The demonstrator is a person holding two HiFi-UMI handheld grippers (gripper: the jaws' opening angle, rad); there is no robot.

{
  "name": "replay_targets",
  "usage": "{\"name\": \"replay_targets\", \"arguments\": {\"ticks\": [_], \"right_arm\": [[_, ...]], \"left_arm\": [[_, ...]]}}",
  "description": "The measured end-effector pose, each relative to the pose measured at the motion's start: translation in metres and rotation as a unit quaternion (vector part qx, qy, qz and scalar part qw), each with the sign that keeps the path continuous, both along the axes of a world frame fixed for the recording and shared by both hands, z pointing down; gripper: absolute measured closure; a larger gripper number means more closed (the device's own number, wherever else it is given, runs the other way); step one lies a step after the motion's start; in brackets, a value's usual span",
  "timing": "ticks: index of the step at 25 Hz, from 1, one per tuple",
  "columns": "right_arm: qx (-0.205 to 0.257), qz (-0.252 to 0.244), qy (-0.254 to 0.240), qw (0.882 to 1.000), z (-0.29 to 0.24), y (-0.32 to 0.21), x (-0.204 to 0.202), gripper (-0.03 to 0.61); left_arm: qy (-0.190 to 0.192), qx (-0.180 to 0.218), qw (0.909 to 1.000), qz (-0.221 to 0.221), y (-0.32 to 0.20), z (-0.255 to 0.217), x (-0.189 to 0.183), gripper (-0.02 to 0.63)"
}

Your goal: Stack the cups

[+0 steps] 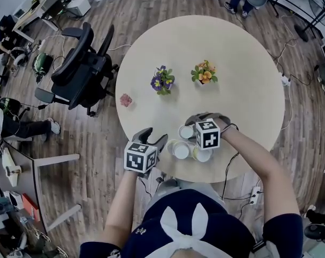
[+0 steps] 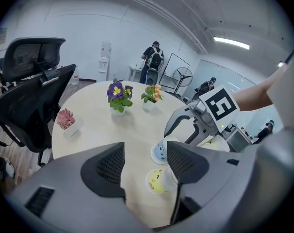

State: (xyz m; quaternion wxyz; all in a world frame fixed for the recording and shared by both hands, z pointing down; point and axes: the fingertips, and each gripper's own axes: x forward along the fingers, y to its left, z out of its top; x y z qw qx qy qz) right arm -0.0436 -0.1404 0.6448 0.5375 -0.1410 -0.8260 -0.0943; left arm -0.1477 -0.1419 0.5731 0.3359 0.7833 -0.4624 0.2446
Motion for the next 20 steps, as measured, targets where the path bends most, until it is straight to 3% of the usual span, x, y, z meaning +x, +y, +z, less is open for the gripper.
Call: {"name": "replay_targets", "arguments": {"ticks": [12, 16, 20], "right_arm": [[0.028, 0.139, -0.057, 0.988, -0.048, -0.041, 0.004, 0.333], [0.027, 0.212, -0.102, 0.972, -0.079, -0.056, 0.011, 0.334], [0.011, 0.289, -0.161, 0.943, -0.117, -0.065, 0.02, 0.334]], "left_arm": [[-0.002, 0.024, 0.9997, -0.005, -0.002, -0.013, -0.003, 0.337], [-0.003, 0.028, 0.9995, -0.011, 0.001, -0.017, -0.003, 0.337], [-0.002, 0.036, 0.9991, -0.022, 0.004, -0.021, -0.003, 0.337]]}}
